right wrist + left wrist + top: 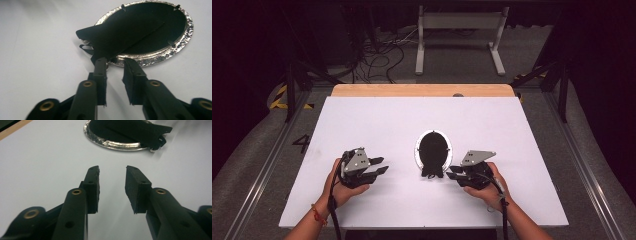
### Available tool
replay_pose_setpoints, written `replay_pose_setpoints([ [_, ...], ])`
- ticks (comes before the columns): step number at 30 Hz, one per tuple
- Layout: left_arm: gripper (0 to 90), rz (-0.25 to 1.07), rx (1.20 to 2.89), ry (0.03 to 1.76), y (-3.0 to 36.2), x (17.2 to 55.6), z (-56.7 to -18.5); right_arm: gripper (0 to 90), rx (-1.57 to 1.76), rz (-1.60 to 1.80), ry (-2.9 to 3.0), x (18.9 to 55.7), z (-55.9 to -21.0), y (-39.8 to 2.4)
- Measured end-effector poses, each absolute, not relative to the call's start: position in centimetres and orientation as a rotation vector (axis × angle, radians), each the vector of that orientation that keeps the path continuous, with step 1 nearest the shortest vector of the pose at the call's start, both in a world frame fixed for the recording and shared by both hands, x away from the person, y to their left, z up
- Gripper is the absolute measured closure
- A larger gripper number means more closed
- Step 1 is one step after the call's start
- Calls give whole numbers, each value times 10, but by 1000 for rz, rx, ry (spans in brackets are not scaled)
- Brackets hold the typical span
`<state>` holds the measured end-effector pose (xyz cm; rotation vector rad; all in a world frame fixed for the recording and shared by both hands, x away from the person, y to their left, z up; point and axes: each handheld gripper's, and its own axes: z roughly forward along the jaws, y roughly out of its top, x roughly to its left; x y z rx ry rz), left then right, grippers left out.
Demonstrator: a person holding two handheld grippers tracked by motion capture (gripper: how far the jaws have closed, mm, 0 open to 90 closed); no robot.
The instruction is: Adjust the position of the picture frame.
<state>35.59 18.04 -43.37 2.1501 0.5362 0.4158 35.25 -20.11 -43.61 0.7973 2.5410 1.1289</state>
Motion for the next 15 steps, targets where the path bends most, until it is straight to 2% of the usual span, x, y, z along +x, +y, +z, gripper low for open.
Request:
replay_pose_setpoints([
  [2, 614, 411, 2151, 538, 183, 354, -436, 665, 779, 1141, 2538, 350, -437, -202],
  [4, 528, 407, 2151, 562, 188, 351, -438, 562, 762, 1159, 2533, 347, -435, -202],
  [6, 490, 404, 2147, 568, 189, 349, -439, 553, 743, 1165, 2535, 345, -434, -202],
  [9, 456, 409, 2137, 596, 195, 345, -440, 443, 712, 1169, 2517, 340, -433, -202],
  [11, 391, 410, 2128, 625, 198, 343, -441, 379, 716, 1160, 2512, 338, -433, -203],
  [15, 210, 411, 2109, 682, 204, 337, -445, 330, 738, 1189, 2520, 337, -434, -205],
])
